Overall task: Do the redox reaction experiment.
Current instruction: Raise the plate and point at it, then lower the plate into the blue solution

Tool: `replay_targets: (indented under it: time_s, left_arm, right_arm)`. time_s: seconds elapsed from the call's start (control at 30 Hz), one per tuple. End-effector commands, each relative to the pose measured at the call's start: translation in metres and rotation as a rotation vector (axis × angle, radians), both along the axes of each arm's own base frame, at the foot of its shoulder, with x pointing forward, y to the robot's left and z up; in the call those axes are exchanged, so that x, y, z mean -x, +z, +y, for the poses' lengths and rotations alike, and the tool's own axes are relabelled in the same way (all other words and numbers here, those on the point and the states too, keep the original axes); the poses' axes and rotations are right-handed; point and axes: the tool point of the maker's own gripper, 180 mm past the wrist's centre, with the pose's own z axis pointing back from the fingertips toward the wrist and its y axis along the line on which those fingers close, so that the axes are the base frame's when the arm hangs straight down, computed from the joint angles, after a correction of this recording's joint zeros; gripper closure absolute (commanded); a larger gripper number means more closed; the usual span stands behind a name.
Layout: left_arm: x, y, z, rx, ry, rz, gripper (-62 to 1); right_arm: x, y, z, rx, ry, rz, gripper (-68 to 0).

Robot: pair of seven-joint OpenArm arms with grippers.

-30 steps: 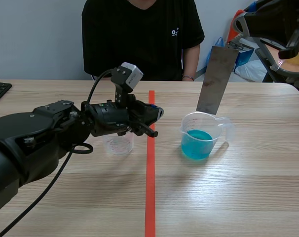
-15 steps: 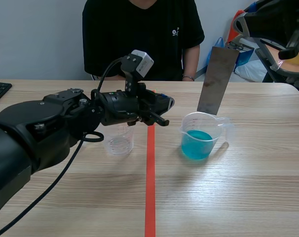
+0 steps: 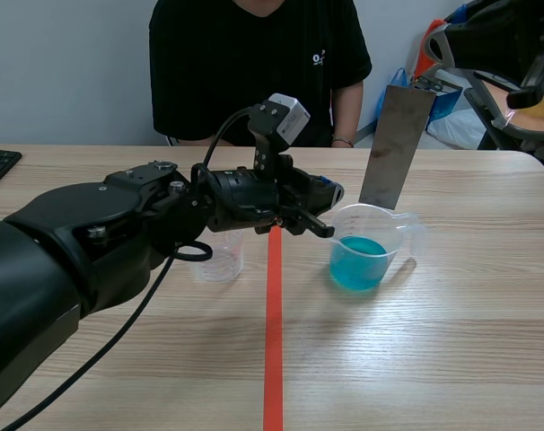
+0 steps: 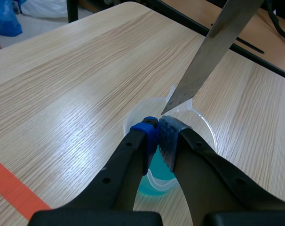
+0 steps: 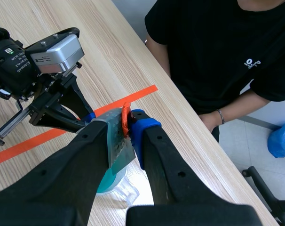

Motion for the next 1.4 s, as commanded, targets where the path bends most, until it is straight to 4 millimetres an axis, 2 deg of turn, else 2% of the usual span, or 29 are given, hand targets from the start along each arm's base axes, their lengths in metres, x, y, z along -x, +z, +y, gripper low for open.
replay_targets:
  time_s: [0.0,0.83,0.93,1.07,1.23,1.37]
  left_arm:
    - [-0.006,0.020,-0.005,0.042,-0.001,-0.035,-4.0]
    - [-0.007,0.020,-0.003,0.042,0.001,-0.037,-4.0]
    - [-0.008,0.017,0.001,0.032,0.006,-0.037,-4.0]
    - [-0.014,0.011,0.023,0.016,0.036,-0.022,-4.0]
    - [-0.016,0.012,0.065,0.022,0.052,0.013,-4.0]
    - [-0.008,0.020,0.101,0.007,0.055,-0.001,-3.5]
  right_arm:
    - [-0.004,0.018,-0.003,-0.012,-0.007,-0.048,-0.7]
    - [-0.004,0.017,-0.003,-0.011,-0.007,-0.048,-0.7]
    - [-0.004,0.017,-0.003,-0.011,-0.007,-0.048,-0.6]
    - [-0.004,0.018,-0.003,-0.010,-0.007,-0.048,-0.7]
    - [-0.004,0.018,-0.003,-0.010,-0.007,-0.048,-0.7]
    - [-0.004,0.017,-0.003,-0.008,-0.008,-0.048,-0.7]
